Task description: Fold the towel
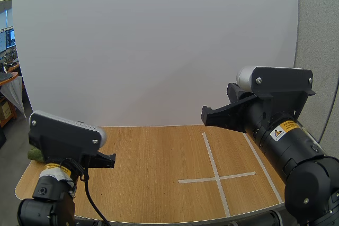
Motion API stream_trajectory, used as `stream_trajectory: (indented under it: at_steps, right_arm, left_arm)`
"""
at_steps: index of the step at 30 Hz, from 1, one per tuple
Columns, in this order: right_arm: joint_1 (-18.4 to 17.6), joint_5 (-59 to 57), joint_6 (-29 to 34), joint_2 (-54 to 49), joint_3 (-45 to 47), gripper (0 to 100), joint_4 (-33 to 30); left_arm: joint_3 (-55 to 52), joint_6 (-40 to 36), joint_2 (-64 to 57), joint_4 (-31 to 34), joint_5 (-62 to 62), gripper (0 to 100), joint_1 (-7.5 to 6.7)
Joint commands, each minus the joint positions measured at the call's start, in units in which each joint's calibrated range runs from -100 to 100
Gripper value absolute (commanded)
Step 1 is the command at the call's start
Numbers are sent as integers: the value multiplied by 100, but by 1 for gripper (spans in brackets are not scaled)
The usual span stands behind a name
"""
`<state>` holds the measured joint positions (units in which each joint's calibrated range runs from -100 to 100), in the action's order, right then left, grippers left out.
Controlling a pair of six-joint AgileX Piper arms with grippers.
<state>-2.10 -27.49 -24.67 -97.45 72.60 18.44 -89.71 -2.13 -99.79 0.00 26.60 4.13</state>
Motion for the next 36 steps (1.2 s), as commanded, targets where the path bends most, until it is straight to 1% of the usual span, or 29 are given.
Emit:
stream_trajectory:
  at_steps: [1, 6, 11, 13, 16, 18, 21, 25, 36]
  right_arm:
    - [-14, 50, -25, -53, 9, 0, 13]
    - [-14, 50, -25, -53, 9, 0, 13]
    - [-14, 50, -25, -53, 9, 0, 13]
    - [-14, 50, -25, -53, 9, 0, 13]
    - [-14, 50, -25, -53, 9, 0, 13]
    - [-14, 50, -25, -53, 9, 0, 13]
    - [-14, 50, -25, -53, 9, 0, 13]
    - [-14, 50, -25, -53, 9, 0, 13]
    - [-14, 50, -25, -53, 9, 0, 13]
  left_arm:
    - [-257, -263, -21, -61, -158, 0, -16]
    - [-883, -263, -21, -61, -705, 0, -16]
    - [-1029, -298, -21, 33, -1050, 0, -16]
    - [-1029, -475, -21, 56, -842, 0, -31]
    - [-1029, -844, -21, 176, -820, 0, -108]
    - [-1029, -1024, -21, 229, -545, 0, -148]
    - [-1029, -1050, -21, 195, 304, 0, -148]
    - [-1029, -1039, -21, 442, 346, 0, -148]
    - [-1029, -1039, -21, 457, 329, 0, -148]
